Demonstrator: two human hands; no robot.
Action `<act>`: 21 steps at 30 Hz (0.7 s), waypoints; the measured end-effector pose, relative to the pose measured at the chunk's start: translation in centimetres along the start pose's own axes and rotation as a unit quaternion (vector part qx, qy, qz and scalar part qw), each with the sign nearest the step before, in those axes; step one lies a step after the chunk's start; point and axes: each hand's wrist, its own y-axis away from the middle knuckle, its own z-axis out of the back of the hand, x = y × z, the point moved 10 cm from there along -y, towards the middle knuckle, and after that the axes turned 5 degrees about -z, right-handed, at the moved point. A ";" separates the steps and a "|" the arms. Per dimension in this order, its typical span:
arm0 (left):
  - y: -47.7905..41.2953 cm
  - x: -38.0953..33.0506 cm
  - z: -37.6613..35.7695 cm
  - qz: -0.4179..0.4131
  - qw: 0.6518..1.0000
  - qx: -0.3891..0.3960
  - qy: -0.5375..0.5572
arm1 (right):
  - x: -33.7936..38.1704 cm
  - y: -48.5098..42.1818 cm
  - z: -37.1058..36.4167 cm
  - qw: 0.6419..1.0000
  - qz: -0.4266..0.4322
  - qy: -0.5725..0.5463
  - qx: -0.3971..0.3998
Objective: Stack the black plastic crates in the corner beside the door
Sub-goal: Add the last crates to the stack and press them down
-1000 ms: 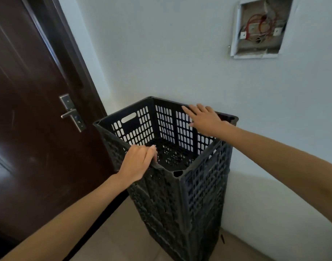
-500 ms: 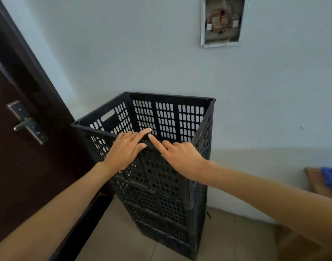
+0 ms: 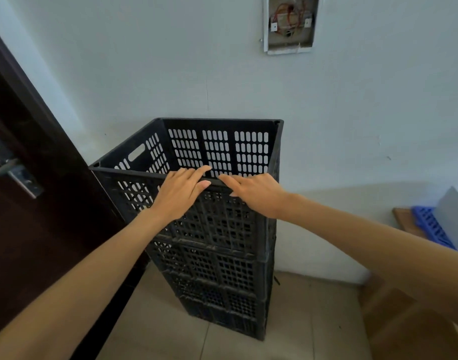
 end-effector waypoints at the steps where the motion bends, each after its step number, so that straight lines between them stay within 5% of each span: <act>1: 0.0 0.1 0.0 0.001 1.000 0.004 0.007 | 0.0 -0.3 -0.2 1.000 0.006 -0.024 0.015; 4: -0.2 -0.1 0.3 -0.002 0.999 0.019 0.028 | -1.3 -1.4 0.3 0.981 -0.001 -0.177 0.077; 7: -1.8 -0.8 1.0 0.009 0.998 0.021 0.060 | -6.0 -2.8 1.5 0.967 -0.089 -0.238 0.012; 10: -5.4 -4.2 1.4 0.008 0.993 0.009 0.118 | -10.0 -3.4 -0.7 0.958 -0.181 -0.221 0.024; 21: -8.2 -8.6 -2.7 0.018 0.990 0.084 0.109 | -10.8 -4.1 -3.6 0.973 -0.154 -0.172 0.017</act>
